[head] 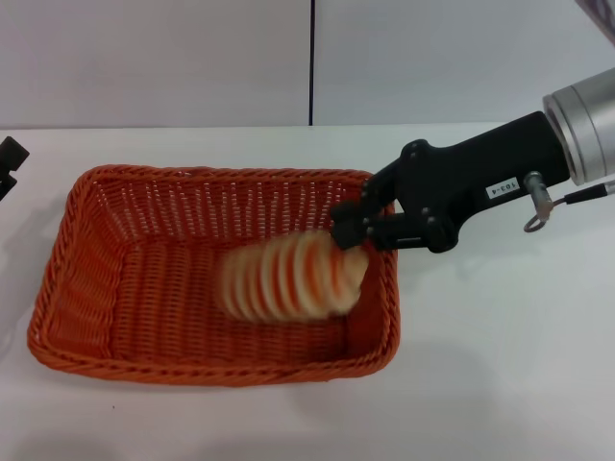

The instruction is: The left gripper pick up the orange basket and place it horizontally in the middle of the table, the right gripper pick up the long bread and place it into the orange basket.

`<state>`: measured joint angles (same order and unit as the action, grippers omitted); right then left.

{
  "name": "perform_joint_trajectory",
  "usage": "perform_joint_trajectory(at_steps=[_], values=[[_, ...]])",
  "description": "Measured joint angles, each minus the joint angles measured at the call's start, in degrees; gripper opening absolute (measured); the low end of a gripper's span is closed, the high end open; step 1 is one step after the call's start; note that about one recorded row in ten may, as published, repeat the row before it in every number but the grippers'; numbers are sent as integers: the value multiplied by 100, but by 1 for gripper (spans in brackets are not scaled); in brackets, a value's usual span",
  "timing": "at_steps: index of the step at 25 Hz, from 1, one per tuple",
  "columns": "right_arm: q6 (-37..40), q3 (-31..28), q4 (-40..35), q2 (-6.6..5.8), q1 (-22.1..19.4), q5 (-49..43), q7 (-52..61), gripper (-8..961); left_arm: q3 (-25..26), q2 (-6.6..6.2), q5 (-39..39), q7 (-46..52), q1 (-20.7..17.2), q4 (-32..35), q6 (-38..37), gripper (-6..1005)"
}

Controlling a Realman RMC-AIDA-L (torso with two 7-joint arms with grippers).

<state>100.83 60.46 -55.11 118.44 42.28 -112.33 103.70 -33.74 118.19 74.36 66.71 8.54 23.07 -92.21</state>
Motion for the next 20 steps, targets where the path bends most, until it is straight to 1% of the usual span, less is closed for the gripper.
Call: perform_joint_trajectory(at_steps=[1,7,9,10,13,16,18,19,20], values=[[-50,-2,3,0,-22,0,-24,52,0,0,0,0,0,0,0,770],[-174,-86,-163,-3,-176,9,-110,241,0,2,0,-33,-22,2,-6,770],[-180,-126,-450,-5,-326,28,-110,470,15,-1,0,-68,-33,3,-9,770],[-178,-183,-644,1,-424,37,-82,492,26,-1,0,-89,-40,3,-15,770],[-176,-532,-1333,45,-847,132,60,557,120,-3,0,-278,-97,4,-36,770],[-292,-859,-1623,49,-1283,512,67,621,275,-4,0,-591,-186,-29,-49,770],[-543,-1048,-1536,51,-1633,906,-194,665,382,-3,0,-833,-228,-123,-67,770],[-722,-1120,-1400,52,-1820,1146,-459,686,382,-3,0,-833,-228,-123,-67,770],[-902,-1163,-1205,58,-2017,1416,-809,708,514,-3,-1,-1123,-256,-262,-116,770]])
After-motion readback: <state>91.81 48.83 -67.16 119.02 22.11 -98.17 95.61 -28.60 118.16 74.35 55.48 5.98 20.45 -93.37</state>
